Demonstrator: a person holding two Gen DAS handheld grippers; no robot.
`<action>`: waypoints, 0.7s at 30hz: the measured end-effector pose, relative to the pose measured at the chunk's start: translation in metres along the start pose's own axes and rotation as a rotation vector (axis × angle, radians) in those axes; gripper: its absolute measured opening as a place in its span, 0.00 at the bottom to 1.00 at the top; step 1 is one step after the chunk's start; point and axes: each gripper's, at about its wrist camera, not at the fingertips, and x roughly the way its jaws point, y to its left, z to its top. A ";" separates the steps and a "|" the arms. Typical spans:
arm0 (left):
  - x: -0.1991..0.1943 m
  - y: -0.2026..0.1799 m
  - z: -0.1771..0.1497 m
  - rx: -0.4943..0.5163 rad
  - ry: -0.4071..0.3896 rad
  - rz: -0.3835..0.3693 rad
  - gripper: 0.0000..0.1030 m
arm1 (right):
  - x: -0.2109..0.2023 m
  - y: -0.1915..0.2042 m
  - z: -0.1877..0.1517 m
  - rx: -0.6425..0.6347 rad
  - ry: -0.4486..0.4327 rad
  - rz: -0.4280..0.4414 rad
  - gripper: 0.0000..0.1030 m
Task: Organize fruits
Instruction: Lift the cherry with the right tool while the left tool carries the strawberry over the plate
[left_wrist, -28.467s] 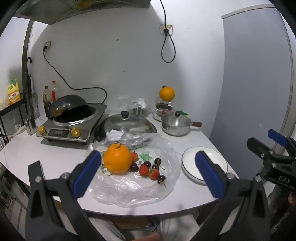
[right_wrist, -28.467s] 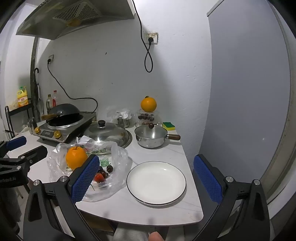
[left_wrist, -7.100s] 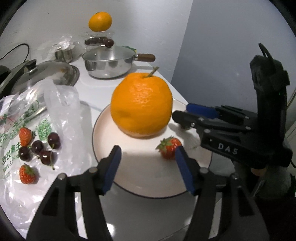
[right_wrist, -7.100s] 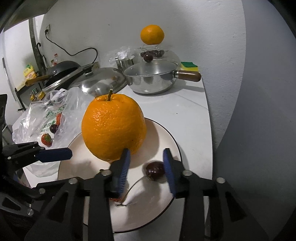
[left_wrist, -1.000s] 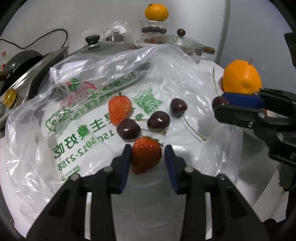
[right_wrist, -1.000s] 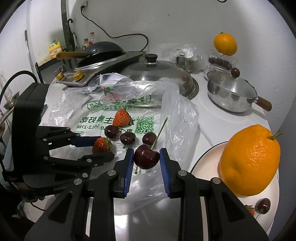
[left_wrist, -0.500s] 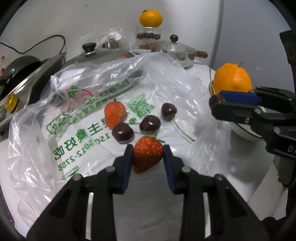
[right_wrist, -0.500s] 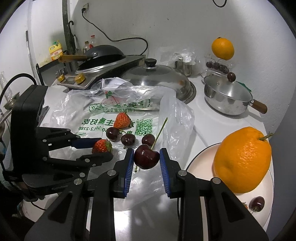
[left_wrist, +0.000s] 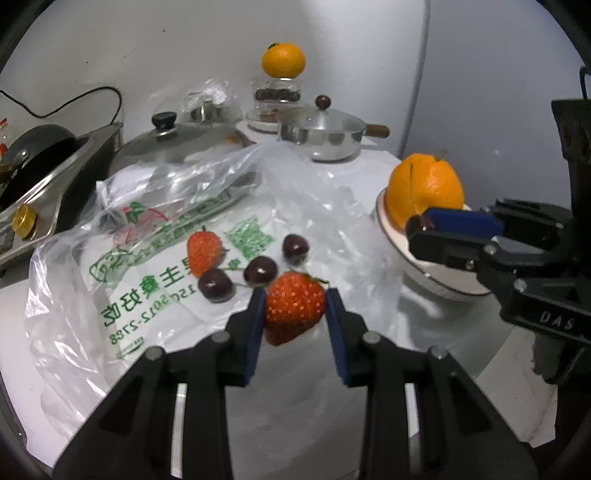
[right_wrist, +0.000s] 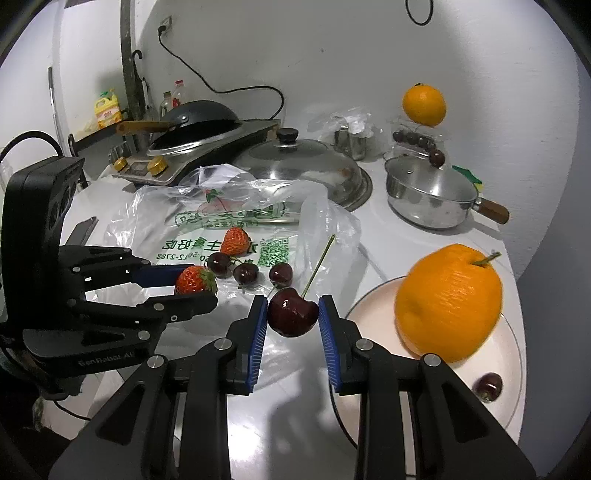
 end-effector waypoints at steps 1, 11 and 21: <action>-0.001 -0.002 0.000 0.001 -0.003 -0.002 0.32 | -0.003 -0.001 -0.001 -0.001 -0.002 -0.003 0.29; -0.005 -0.036 0.005 0.040 -0.008 -0.021 0.32 | -0.029 -0.020 -0.016 0.028 -0.022 -0.034 0.29; 0.000 -0.072 0.007 0.082 0.005 -0.038 0.32 | -0.053 -0.045 -0.035 0.069 -0.040 -0.060 0.29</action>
